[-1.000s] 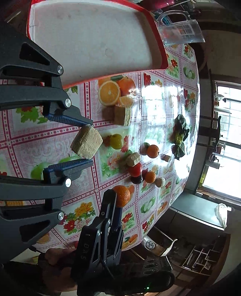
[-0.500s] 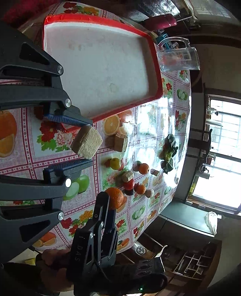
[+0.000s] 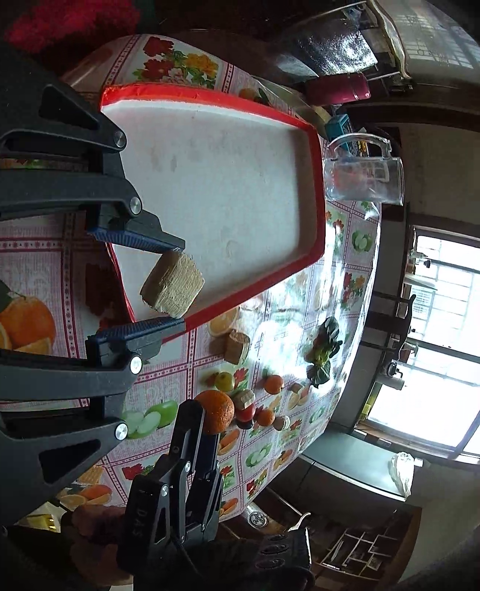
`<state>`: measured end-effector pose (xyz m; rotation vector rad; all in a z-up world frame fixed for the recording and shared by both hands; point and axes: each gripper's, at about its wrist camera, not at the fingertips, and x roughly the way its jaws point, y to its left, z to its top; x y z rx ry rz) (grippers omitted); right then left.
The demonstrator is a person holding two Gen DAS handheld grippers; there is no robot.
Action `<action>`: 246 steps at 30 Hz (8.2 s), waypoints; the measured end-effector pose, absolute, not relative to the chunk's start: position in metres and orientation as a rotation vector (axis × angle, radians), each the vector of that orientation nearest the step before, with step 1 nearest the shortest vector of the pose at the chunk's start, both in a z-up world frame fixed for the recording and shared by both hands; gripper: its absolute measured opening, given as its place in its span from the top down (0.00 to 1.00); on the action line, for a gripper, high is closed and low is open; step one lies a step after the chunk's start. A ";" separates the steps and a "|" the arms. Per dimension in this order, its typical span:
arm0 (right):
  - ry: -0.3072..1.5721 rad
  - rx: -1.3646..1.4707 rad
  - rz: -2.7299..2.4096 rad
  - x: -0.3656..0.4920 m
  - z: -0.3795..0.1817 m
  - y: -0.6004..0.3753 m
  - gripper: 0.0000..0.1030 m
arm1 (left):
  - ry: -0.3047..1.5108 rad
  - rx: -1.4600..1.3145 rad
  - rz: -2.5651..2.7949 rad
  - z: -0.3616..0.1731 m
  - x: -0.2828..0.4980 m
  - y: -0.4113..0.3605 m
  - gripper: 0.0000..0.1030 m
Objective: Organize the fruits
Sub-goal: 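Carry the white block with the left tool while the right tool carries the orange to the tray, then open the left tool over the tray while the right tool releases the orange there, then move both tools back over the table toward the remaining fruit, then grasp the green-yellow fruit with the left tool while the right tool grasps the dark plum, then carry the green-yellow fruit with the left tool while the right tool carries the plum to the tray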
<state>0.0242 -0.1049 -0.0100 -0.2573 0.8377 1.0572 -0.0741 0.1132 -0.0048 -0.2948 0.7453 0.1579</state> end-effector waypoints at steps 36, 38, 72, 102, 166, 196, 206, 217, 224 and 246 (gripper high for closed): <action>0.925 -0.372 1.155 0.010 -0.043 -0.008 0.66 | 0.801 -0.364 0.294 -0.031 -0.089 0.186 0.68; 0.930 -0.390 1.151 0.011 -0.048 -0.003 0.66 | 0.813 -0.365 0.295 -0.034 -0.087 0.188 0.68; 0.876 -0.169 1.072 0.035 -0.017 -0.117 0.41 | 0.783 -0.348 0.271 -0.003 -0.083 0.153 0.50; 0.866 0.010 0.693 0.073 -0.026 -0.315 0.41 | 0.830 -0.212 -0.021 0.005 0.000 0.015 0.48; 0.885 -0.087 0.726 0.182 -0.064 -0.203 0.81 | 0.890 -0.158 -0.060 -0.045 0.086 0.014 0.79; 0.811 -0.036 0.846 0.099 -0.018 -0.194 0.81 | 0.755 -0.213 0.011 0.006 0.003 0.047 0.79; 0.818 -0.061 0.875 0.085 -0.020 -0.174 0.81 | 0.735 -0.251 0.045 0.006 -0.013 0.069 0.79; 0.804 -0.057 0.905 0.081 -0.010 -0.163 0.81 | 0.721 -0.258 0.066 0.010 -0.022 0.084 0.79; 0.806 -0.071 0.939 0.074 -0.010 -0.145 0.81 | 0.707 -0.275 0.115 0.012 -0.037 0.107 0.79; 0.806 -0.151 1.066 0.052 -0.007 -0.060 0.81 | 0.669 -0.356 0.263 0.013 -0.065 0.183 0.79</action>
